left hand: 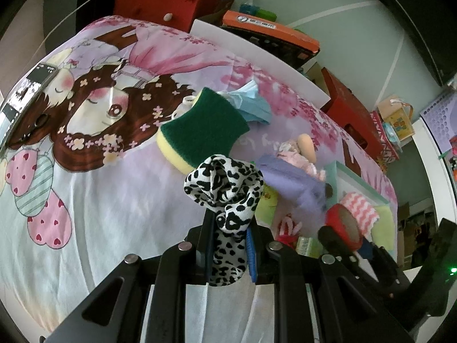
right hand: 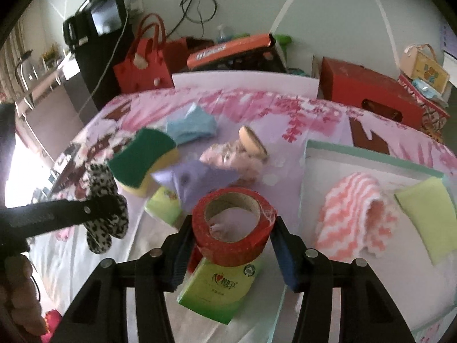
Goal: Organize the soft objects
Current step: 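Carry scrunchie and tape roll over the tray and release them inside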
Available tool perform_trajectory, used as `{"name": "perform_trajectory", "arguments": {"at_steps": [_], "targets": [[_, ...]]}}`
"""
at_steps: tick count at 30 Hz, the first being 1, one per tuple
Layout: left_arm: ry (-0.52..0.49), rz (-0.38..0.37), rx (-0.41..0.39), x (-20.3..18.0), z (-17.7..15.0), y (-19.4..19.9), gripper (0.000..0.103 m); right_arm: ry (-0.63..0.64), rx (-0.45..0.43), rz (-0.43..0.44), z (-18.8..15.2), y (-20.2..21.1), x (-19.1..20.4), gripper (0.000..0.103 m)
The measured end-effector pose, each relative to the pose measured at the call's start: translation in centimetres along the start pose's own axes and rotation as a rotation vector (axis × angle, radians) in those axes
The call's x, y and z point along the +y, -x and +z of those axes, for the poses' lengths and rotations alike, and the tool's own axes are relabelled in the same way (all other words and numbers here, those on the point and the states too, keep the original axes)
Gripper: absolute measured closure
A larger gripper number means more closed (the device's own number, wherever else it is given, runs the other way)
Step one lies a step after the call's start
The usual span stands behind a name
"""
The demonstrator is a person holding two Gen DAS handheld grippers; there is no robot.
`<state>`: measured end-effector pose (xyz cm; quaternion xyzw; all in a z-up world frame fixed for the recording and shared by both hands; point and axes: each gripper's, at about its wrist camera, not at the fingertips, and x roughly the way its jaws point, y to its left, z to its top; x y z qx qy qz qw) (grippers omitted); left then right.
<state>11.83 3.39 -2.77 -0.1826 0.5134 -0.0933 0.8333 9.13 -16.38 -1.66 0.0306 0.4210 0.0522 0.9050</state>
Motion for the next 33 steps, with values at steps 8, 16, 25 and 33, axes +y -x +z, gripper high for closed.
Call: {"name": "perform_trajectory", "arguments": {"at_steps": [8, 16, 25, 33], "targets": [[-0.050, -0.025, -0.063, -1.0, 0.1, 1.4, 0.084, -0.026, -0.067, 0.012, 0.8, 2.1, -0.4, 0.048], [-0.115, -0.062, -0.146, -3.4, 0.3, 2.9, 0.084, -0.071, -0.116, -0.011, 1.3, 4.0, -1.8, 0.047], [-0.285, -0.170, -0.225, -9.3, -0.7, 3.4, 0.084, -0.162, -0.156, -0.156, 1.3, 6.6, -7.2, 0.047], [-0.470, -0.265, -0.194, -15.1, -3.3, 2.0, 0.084, -0.327, -0.146, -0.299, -0.1, 8.5, -14.2, 0.047]]}}
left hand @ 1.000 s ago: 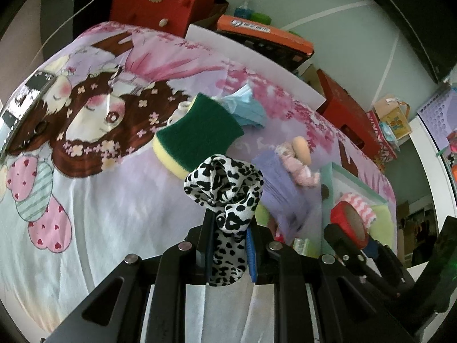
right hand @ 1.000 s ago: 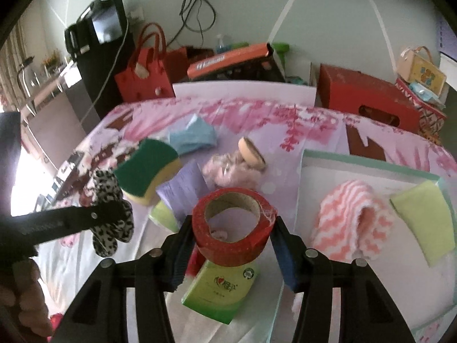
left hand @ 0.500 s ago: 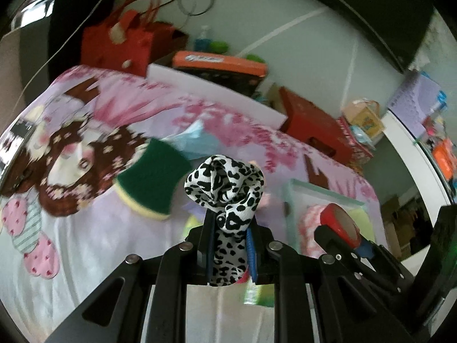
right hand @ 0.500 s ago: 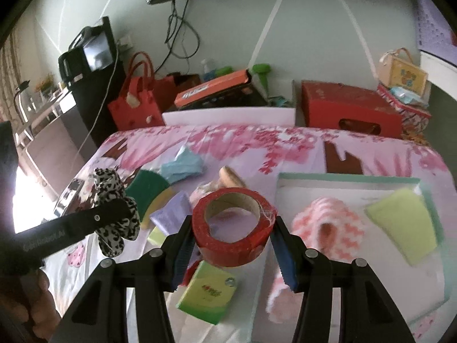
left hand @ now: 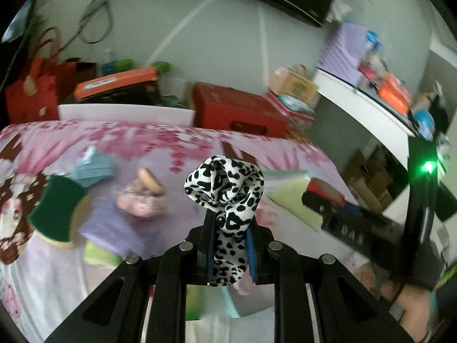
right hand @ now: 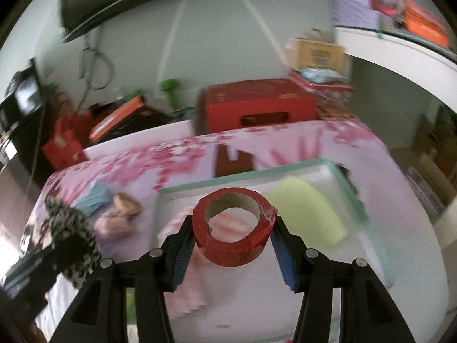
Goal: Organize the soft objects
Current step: 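Carry scrunchie and tape roll over the tray and release them inside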
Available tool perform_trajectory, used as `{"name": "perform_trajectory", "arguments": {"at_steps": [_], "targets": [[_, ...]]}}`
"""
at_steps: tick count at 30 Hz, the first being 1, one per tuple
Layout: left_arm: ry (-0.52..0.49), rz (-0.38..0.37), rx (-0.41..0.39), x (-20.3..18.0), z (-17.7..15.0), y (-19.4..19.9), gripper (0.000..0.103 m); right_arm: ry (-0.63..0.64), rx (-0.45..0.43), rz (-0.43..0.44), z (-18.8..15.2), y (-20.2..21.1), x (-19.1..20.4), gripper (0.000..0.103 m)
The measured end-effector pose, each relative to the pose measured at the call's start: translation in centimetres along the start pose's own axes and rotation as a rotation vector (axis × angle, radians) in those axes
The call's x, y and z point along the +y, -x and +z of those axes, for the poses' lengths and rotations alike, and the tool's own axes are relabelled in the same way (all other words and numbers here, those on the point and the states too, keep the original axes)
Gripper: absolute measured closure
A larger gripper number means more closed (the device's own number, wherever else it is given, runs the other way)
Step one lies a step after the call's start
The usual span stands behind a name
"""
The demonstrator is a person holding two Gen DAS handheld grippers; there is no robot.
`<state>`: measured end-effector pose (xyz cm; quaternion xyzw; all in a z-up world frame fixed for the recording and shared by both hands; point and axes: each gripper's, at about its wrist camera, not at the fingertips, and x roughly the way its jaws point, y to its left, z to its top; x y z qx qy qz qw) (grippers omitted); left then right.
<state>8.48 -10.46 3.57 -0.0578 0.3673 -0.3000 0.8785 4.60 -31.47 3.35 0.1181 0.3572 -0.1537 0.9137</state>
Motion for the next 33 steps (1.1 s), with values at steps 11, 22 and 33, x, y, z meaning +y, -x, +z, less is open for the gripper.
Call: {"name": "perform_trajectory", "arguments": {"at_steps": [11, 22, 33], "targets": [[-0.156, -0.090, 0.097, -5.6, -2.0, -3.9, 0.084, -0.180, 0.032, -0.137, -0.5, 0.6, -8.6, 0.047], [-0.237, -0.081, 0.183, -7.7, -3.8, -6.1, 0.049, -0.168, 0.101, -0.157, -1.3, -0.4, -8.8, 0.039], [-0.162, -0.017, 0.150, -6.1, -2.5, -5.2, 0.016, -0.172, 0.131, -0.192, -1.6, -1.3, -8.6, 0.001]]}}
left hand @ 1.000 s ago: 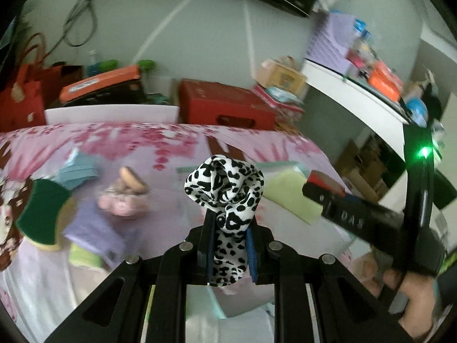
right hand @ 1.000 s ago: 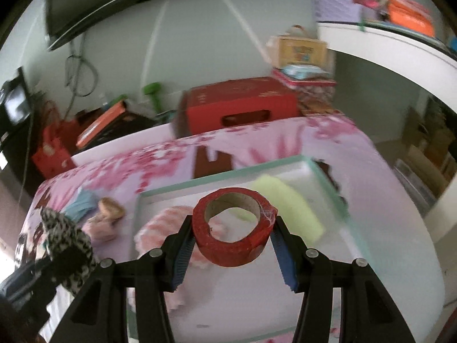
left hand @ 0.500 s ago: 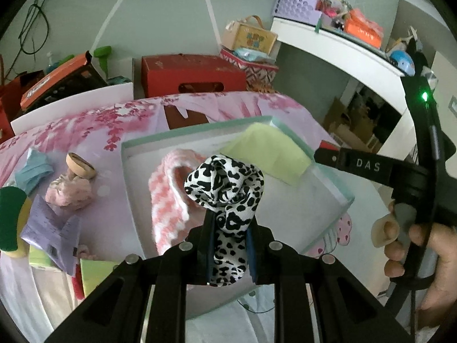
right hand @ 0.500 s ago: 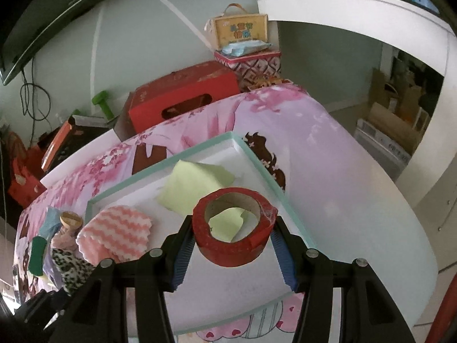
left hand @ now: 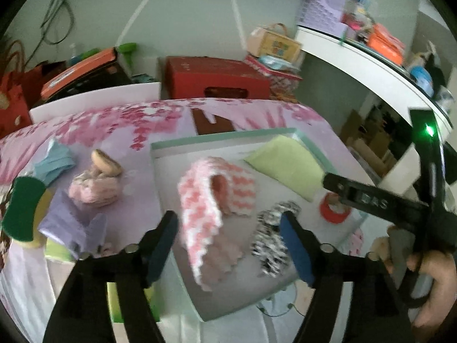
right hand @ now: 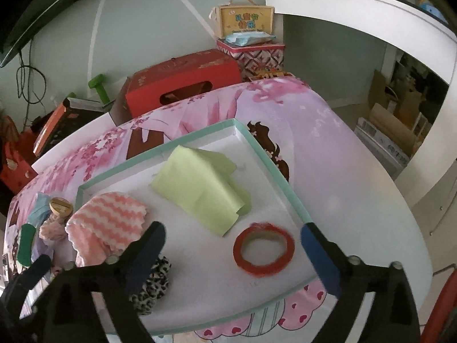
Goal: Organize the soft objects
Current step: 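Carry scrunchie and tape roll over the tray and release them inside, then move both open grippers back from the tray toward the pile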
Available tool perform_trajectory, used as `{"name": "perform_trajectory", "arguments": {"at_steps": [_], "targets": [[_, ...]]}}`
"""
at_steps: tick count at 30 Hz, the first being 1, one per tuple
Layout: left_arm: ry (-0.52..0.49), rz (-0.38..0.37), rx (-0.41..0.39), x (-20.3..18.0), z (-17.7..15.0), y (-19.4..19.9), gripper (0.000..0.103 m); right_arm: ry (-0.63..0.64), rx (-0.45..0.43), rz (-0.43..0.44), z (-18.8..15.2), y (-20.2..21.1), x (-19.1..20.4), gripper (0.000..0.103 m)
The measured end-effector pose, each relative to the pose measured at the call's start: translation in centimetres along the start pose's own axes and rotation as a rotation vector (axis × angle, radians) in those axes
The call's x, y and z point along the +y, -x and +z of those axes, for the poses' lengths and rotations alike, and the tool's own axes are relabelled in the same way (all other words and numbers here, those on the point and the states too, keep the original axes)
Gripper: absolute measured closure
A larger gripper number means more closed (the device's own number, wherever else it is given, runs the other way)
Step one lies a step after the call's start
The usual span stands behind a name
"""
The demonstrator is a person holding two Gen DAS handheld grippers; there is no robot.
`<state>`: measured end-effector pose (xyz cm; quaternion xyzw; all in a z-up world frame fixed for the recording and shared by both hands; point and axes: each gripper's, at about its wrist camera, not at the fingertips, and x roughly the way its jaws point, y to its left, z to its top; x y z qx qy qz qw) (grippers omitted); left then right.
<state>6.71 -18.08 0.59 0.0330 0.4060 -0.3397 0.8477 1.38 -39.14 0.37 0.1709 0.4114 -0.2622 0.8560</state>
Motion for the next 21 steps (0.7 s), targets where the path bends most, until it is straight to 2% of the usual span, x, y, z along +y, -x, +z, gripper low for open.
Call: {"name": "perform_trajectory", "arguments": {"at_steps": [1, 5, 9, 21], "targets": [[0.017, 0.012, -0.002, 0.4, 0.1, 0.0, 0.010, -0.003, 0.002, 0.001, -0.1, -0.1, 0.0, 0.000], [0.079, 0.073, -0.009, 2.0, 0.3, -0.2, 0.002, -0.017, 0.018, 0.008, -0.2, -0.5, 0.0, 0.000], [0.121, 0.124, -0.011, 3.2, 0.2, -0.3, 0.002, -0.039, 0.020, 0.015, -0.2, -0.6, -0.1, 0.000], [0.153, 0.179, -0.025, 4.5, 0.2, 0.1, 0.002, -0.022, 0.019, 0.016, -0.3, -0.6, 0.6, 0.000]]}}
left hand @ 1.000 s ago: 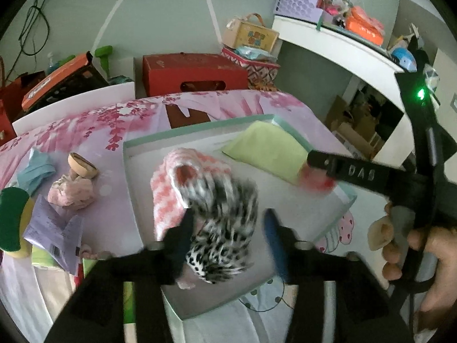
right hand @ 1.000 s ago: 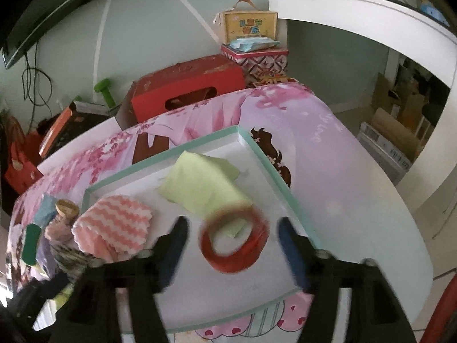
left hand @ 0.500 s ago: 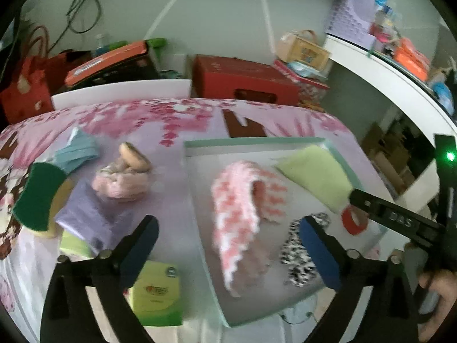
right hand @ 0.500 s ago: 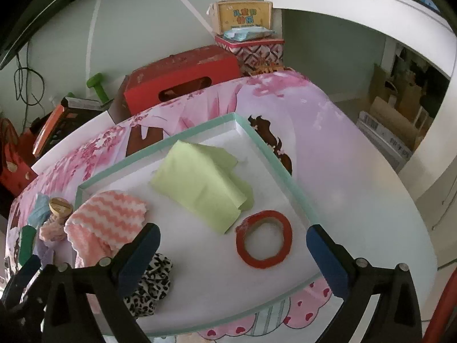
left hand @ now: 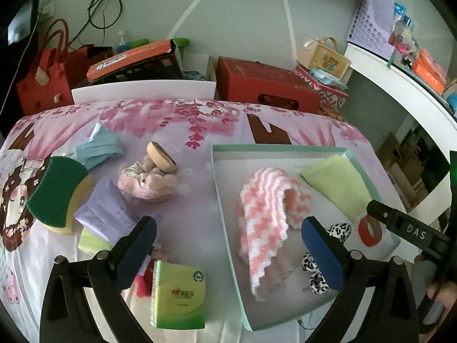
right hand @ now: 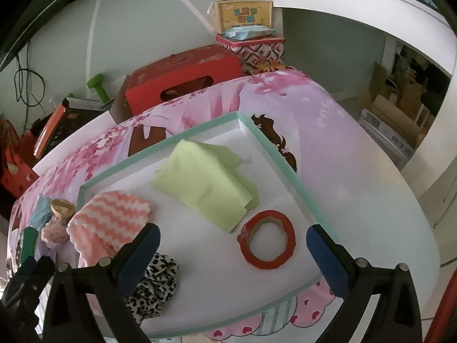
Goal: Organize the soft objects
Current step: 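Move both open grippers back from the tray toward the pile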
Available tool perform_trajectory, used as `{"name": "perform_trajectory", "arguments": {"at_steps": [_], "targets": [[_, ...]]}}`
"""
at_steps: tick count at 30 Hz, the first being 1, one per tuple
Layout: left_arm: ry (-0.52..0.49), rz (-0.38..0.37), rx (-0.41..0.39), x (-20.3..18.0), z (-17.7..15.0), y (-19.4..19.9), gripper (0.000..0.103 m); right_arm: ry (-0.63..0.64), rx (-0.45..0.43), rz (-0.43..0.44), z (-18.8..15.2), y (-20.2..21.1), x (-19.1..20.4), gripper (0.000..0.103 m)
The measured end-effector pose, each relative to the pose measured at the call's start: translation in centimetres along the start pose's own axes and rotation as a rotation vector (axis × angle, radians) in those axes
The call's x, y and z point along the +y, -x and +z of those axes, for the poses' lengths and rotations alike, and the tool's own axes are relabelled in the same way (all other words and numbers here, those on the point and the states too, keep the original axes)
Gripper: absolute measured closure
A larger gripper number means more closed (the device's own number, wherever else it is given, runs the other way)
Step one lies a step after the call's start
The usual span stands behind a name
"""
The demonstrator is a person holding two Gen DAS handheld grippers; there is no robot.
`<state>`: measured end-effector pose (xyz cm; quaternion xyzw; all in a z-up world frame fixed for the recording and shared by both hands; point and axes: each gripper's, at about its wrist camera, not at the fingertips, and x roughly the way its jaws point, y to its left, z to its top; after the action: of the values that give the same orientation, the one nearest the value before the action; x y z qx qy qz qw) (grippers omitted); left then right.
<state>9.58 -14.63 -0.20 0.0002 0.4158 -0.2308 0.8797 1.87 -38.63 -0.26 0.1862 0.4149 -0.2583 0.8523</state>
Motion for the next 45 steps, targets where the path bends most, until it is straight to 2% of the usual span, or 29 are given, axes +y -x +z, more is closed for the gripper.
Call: {"name": "perform_trajectory", "arguments": {"at_steps": [9, 16, 21, 23, 26, 32, 38, 45], "targets": [[0.024, 0.019, -0.005, 1.1, 0.3, 0.4, 0.002, 0.010, -0.004, 0.043, -0.1, 0.2, 0.9, 0.000], [0.091, 0.025, -0.038, 3.3, 1.0, 1.8, 0.002, 0.039, -0.027, 0.055, -0.1, 0.8, 2.1, 0.000], [0.190, 0.054, -0.087, 7.0, 1.8, 3.8, 0.002, 0.101, -0.045, 0.051, -0.1, 1.4, 3.7, 0.000], [0.240, 0.081, -0.115, 9.0, 2.0, 4.9, 0.002, 0.112, -0.052, 0.083, -0.2, 1.6, 4.3, 0.000], [0.300, 0.110, -0.142, 11.2, 1.8, 6.1, 0.002, 0.124, -0.058, 0.177, -0.4, 2.1, 5.8, 0.000], [0.409, 0.149, -0.175, 15.1, 1.3, 8.1, 0.002, 0.223, -0.055, 0.191, -1.2, 2.7, 9.7, 0.000], [0.376, 0.267, -0.115, 16.3, 0.7, 8.2, 0.002, 0.354, -0.052, 0.244, -2.5, 3.9, 14.6, 0.000], [0.409, 0.277, -0.043, 18.0, -0.1, 7.9, 0.002, 0.403, -0.056, 0.340, -4.0, 5.0, 19.0, 0.000]]}}
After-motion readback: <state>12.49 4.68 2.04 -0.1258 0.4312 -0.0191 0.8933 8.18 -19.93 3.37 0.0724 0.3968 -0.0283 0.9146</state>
